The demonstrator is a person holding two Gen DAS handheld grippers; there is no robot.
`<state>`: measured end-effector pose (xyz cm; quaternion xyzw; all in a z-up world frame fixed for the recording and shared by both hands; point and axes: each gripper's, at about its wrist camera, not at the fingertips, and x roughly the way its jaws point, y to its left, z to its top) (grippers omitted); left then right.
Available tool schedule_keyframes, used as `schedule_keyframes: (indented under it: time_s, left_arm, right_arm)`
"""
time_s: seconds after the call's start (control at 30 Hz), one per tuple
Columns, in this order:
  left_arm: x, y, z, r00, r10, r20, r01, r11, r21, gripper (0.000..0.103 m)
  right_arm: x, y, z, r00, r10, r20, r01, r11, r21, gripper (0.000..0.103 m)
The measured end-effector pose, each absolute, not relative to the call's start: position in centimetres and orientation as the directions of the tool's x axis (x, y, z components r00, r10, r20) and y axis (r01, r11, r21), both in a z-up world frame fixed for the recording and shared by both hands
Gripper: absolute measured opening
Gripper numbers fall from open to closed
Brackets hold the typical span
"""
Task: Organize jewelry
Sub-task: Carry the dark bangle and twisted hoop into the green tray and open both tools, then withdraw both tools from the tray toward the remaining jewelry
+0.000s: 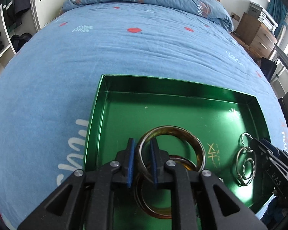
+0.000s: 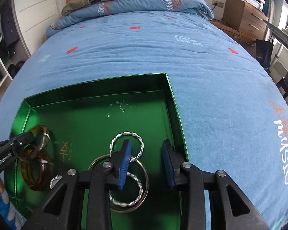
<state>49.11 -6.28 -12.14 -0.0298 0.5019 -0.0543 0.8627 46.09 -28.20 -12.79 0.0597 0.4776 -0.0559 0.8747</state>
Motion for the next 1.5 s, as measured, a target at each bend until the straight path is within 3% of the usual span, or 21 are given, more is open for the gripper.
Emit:
schedule_keyframes:
  time_s: [0.13,0.33,0.63,0.97,1.5]
  left_arm:
    - [47.8,-6.3,-10.7,0.516,-0.138,-0.845,0.097,0.990,-0.102,0.031]
    - [45.0,-6.5,-7.5,0.560,-0.181,-0.809,0.153,0.982,-0.114,0.036]
    - [40.7,-6.6,-3.0,0.615,-0.222,-0.757,0.201,0.972,-0.122,0.037]
    - [35.3,-5.2,0.5,0.701,-0.216,-0.680,0.207,0.974,-0.095,0.037]
    - [26.7,-1.1,1.1,0.702,-0.203,-0.682,0.180,0.978,-0.106,0.037]
  right_arm:
    - [44.3,-27.9,-11.3,0.564,-0.028,-0.825,0.137,0.989,0.059,0.041]
    - [40.9,-27.4,-8.2,0.617,-0.011,-0.787,0.125,0.989,0.084,0.047]
    - [36.3,-26.7,-3.7,0.680,0.011,-0.733,0.106,0.988,0.114,0.057]
    - [31.6,-26.5,-0.9,0.729,0.035,-0.684,0.098,0.983,0.154,0.057]
    - [22.2,-24.8,0.5,0.762,0.055,-0.645,0.079,0.981,0.176,0.057]
